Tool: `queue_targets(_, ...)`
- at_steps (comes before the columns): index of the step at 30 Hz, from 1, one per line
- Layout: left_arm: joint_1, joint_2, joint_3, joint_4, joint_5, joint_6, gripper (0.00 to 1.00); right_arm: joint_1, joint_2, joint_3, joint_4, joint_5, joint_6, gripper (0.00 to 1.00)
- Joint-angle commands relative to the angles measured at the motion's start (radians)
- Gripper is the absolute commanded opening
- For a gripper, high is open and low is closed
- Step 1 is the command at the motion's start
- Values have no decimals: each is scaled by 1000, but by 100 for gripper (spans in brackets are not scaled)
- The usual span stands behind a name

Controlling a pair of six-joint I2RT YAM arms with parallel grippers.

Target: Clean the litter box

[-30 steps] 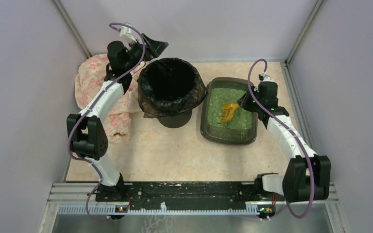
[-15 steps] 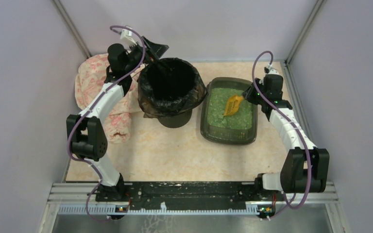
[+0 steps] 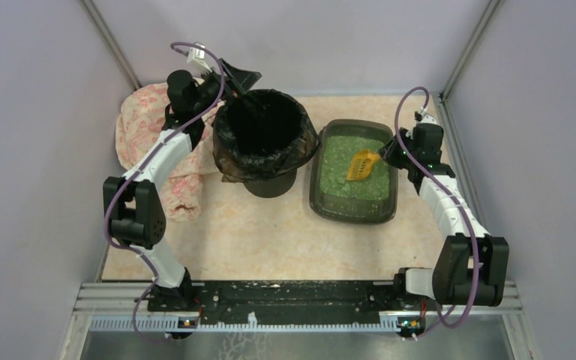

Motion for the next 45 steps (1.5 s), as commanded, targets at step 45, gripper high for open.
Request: queue_targets(45,-35,7,-13,98,58,-58,97,-31,-16,5,206,-206,1,0)
